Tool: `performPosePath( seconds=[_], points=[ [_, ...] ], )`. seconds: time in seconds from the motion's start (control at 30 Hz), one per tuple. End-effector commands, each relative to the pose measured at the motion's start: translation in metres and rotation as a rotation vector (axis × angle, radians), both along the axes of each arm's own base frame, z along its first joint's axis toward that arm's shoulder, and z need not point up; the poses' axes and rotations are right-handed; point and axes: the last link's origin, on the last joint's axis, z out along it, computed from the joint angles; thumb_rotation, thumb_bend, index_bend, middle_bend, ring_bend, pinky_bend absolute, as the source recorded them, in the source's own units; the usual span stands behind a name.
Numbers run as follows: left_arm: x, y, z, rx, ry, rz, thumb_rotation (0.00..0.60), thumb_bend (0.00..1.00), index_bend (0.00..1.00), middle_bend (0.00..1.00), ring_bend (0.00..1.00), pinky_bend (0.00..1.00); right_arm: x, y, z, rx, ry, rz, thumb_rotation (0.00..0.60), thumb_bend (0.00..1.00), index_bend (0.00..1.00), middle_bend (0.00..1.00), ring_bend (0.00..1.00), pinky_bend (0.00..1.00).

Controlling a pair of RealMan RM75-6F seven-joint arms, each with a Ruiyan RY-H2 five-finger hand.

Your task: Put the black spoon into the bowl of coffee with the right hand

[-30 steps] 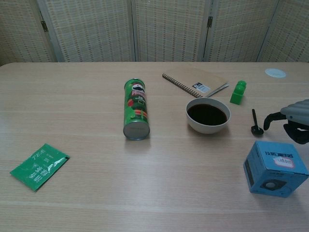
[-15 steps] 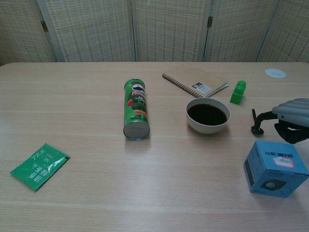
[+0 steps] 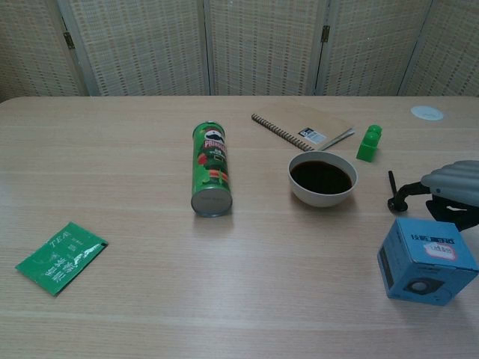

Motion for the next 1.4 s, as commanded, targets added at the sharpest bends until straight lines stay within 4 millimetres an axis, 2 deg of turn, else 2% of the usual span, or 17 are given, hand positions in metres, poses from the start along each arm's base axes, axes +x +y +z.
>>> performPosePath(
  seconds=[0.03, 0.33, 0.57, 0.73, 0.93, 1.0, 1.03, 1.1, 1.13, 1.2, 1.27, 1.4],
  points=[
    [0.0, 0.0, 0.0, 0.001, -0.001, -0.001, 0.6, 0.23, 0.17, 0.14, 0.12, 0.17, -0.003, 0.001, 0.003, -0.002, 0.01, 0.0, 0.6, 0.98, 0.27, 0.95, 1.0, 1.0],
    [0.001, -0.001, -0.001, -0.003, 0.002, -0.003, 0.6, 0.23, 0.17, 0.14, 0.12, 0.17, -0.019, 0.003, 0.016, -0.005, 0.058, -0.028, 0.6, 0.98, 0.27, 0.95, 1.0, 1.0],
    [0.002, -0.001, -0.002, -0.003, 0.003, -0.002, 0.6, 0.23, 0.17, 0.14, 0.12, 0.17, -0.027, -0.007, 0.022, -0.041, 0.089, -0.034, 0.6, 0.98, 0.27, 0.95, 1.0, 1.0],
    [0.002, -0.002, -0.001, 0.0, 0.004, -0.002, 0.6, 0.23, 0.17, 0.14, 0.12, 0.17, -0.024, -0.016, 0.025, -0.075, 0.068, -0.03, 0.6, 0.98, 0.27, 0.95, 1.0, 1.0],
    [0.001, -0.003, -0.001, 0.001, 0.007, 0.005, 0.6, 0.23, 0.17, 0.14, 0.12, 0.17, -0.016, -0.01, 0.025, -0.067, 0.023, -0.006, 0.6, 0.97, 0.27, 0.95, 1.0, 1.0],
    [0.001, -0.003, -0.001, -0.001, 0.006, 0.004, 0.6, 0.23, 0.17, 0.14, 0.12, 0.17, -0.013, -0.007, 0.026, -0.07, 0.01, 0.001, 0.6, 0.91, 0.27, 0.95, 1.0, 1.0],
    [0.001, -0.003, -0.001, -0.002, 0.006, 0.003, 0.6, 0.23, 0.17, 0.14, 0.12, 0.17, -0.012, -0.006, 0.026, -0.079, 0.003, 0.006, 0.6, 0.82, 0.27, 0.94, 1.0, 1.0],
    [0.002, -0.003, -0.002, -0.004, 0.005, 0.0, 0.6, 0.23, 0.17, 0.14, 0.12, 0.17, -0.007, -0.004, 0.027, -0.111, -0.016, 0.021, 0.6, 0.57, 0.27, 0.92, 1.0, 1.0],
    [0.002, -0.002, -0.002, -0.005, 0.003, -0.001, 0.6, 0.23, 0.17, 0.14, 0.12, 0.17, -0.004, -0.004, 0.027, -0.13, -0.031, 0.026, 0.6, 0.4, 0.27, 0.91, 1.0, 1.0],
    [0.002, -0.002, -0.003, -0.009, 0.0, -0.005, 0.6, 0.23, 0.17, 0.14, 0.12, 0.17, 0.004, -0.003, 0.026, -0.179, -0.087, 0.036, 0.6, 0.19, 0.3, 0.87, 1.0, 1.0],
    [0.003, -0.001, -0.004, -0.009, -0.003, -0.009, 0.6, 0.23, 0.17, 0.14, 0.12, 0.17, 0.012, -0.001, 0.027, -0.216, -0.149, 0.04, 0.6, 0.11, 0.37, 0.86, 0.98, 1.0],
    [0.002, -0.002, -0.002, -0.005, -0.006, -0.008, 0.6, 0.23, 0.17, 0.14, 0.12, 0.17, 0.02, 0.0, 0.034, -0.278, -0.235, 0.035, 0.6, 0.08, 0.39, 0.82, 0.88, 1.0]
  ],
)
